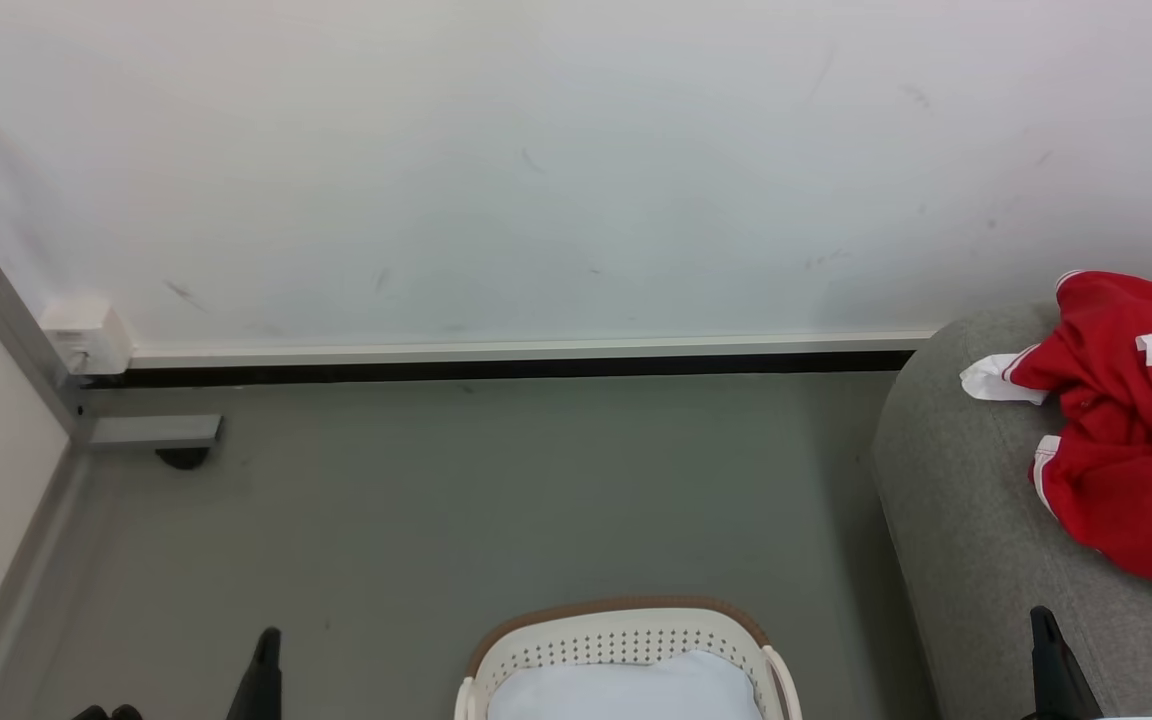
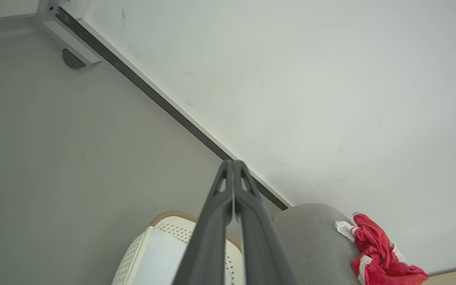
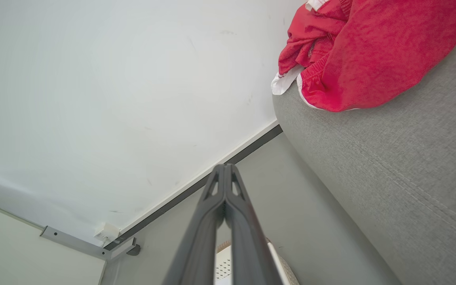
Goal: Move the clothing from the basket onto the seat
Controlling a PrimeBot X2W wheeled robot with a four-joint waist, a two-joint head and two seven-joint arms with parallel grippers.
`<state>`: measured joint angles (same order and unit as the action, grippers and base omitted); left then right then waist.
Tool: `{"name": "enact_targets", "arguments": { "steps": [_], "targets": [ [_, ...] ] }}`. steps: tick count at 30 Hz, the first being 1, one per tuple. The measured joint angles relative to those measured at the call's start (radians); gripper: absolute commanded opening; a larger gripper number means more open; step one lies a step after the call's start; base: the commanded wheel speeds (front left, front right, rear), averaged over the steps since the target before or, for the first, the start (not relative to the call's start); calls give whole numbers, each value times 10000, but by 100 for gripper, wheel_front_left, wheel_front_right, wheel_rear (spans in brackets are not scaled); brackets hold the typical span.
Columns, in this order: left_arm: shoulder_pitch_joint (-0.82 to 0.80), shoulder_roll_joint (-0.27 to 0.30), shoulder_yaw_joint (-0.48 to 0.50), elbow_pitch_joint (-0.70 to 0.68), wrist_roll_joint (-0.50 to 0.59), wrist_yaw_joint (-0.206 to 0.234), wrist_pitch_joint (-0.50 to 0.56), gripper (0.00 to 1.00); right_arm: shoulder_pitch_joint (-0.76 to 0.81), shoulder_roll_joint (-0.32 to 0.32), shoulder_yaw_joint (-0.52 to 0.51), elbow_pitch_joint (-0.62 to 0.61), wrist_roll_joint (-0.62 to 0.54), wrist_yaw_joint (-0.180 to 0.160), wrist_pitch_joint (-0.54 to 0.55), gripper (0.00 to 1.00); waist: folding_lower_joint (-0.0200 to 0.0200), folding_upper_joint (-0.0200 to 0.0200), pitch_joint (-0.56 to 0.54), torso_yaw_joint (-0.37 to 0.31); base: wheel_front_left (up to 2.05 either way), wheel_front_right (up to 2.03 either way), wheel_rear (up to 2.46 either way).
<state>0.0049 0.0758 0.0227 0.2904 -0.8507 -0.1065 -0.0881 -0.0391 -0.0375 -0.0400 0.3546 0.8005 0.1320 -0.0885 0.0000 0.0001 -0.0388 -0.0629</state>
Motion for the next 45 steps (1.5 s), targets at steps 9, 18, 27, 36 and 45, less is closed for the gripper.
{"name": "enact_targets", "arguments": {
  "steps": [9,18,27,36,45],
  "targets": [
    [-141,-31,109,-48,-1137,-33,274,0,-41,-8,-98,-153,1168,0,290,0,0,0,44,66,0,0,0],
    [-285,-67,259,-100,-2134,-75,560,0,-194,-17,-211,-309,2217,-2,570,0,0,0,88,132,0,0,0],
    [-425,-104,357,-153,-3047,-88,798,0,-220,-23,-297,-418,3241,-2,802,0,0,0,133,199,0,0,0],
    [-559,-125,451,-205,-3856,-119,1051,0,-333,-33,-368,-564,4113,-2,1041,0,0,0,177,265,0,0,0],
    [-669,-165,568,-272,-4711,-138,1237,0,-401,-40,-447,-662,4987,-2,1248,0,0,0,222,333,0,0,0]
  ]
}}
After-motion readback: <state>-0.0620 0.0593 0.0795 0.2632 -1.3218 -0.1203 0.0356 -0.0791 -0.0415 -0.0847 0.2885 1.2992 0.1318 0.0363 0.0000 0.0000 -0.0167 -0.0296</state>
